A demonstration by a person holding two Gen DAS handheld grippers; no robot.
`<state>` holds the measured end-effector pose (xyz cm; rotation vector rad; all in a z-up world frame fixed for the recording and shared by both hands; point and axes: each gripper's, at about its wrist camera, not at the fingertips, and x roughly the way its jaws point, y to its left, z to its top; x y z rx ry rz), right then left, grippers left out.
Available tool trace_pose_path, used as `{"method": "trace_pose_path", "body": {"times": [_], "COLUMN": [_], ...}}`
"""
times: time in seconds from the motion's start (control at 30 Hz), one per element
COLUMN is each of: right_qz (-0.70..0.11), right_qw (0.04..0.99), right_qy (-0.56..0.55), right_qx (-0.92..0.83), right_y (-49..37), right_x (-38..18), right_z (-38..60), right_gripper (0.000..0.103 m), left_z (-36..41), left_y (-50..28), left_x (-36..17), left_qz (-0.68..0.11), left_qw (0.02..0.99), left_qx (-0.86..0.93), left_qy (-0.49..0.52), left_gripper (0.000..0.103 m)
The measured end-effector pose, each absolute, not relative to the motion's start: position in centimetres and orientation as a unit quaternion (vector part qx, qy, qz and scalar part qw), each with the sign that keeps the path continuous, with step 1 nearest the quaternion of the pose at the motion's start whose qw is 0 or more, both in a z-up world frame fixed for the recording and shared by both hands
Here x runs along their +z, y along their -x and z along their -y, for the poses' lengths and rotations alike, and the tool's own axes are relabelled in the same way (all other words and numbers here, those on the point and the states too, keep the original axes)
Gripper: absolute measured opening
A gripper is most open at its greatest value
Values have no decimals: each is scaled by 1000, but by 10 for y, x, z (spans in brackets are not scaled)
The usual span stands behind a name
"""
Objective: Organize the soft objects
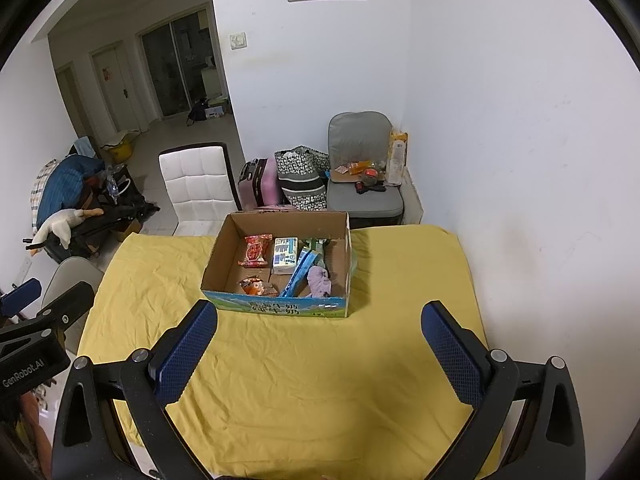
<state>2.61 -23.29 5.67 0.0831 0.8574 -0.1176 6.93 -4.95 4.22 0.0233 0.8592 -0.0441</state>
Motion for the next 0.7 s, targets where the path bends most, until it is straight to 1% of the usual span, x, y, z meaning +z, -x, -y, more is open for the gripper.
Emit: {"method": "trace_pose_path", "body": {"times": [0.7], "right_qz": [-413], "right_qw": [908], "right_qy": [-43], "right_qx": [-54], "right_y": [-28], "right_x": [68], "right_z": [235], "right_gripper": [103], "left_z": [49], "left_y": [-70], "left_x": [45], "left_qz": [-411], "left_qw": [911], "left_qx": [-15], "left_qy": [-7], "left_gripper": [102]}}
